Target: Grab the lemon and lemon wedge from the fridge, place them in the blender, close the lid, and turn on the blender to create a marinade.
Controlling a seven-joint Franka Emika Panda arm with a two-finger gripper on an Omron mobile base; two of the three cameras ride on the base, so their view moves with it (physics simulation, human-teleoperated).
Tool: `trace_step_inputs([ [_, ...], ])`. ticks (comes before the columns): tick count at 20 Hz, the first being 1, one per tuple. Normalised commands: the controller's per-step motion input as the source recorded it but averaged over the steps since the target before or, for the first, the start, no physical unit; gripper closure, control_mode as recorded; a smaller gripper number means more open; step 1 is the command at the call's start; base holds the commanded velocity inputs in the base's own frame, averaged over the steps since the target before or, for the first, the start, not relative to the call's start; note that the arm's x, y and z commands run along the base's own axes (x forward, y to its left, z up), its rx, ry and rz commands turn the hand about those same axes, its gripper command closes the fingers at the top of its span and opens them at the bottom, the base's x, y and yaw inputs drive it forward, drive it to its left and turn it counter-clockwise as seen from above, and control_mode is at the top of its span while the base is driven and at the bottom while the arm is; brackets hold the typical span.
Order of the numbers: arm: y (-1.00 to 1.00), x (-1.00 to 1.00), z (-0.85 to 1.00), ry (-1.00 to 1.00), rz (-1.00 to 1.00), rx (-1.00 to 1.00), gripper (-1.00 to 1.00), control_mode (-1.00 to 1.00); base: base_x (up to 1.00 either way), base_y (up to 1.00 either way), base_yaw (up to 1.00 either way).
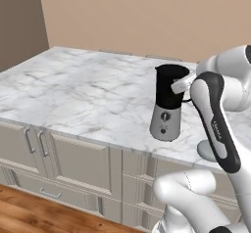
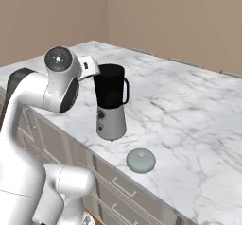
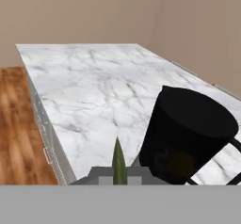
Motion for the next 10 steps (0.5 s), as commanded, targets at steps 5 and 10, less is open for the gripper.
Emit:
trace_step_inputs([
  [5,-0.09,0.11,0.1,-0.02,0.0,0.0,1.0,-1.0,0.0,0.0,0.0],
  [10,-0.06,0.13,0.25,0.0,0.0,0.0,1.0,-1.0,0.0,0.0,0.0],
])
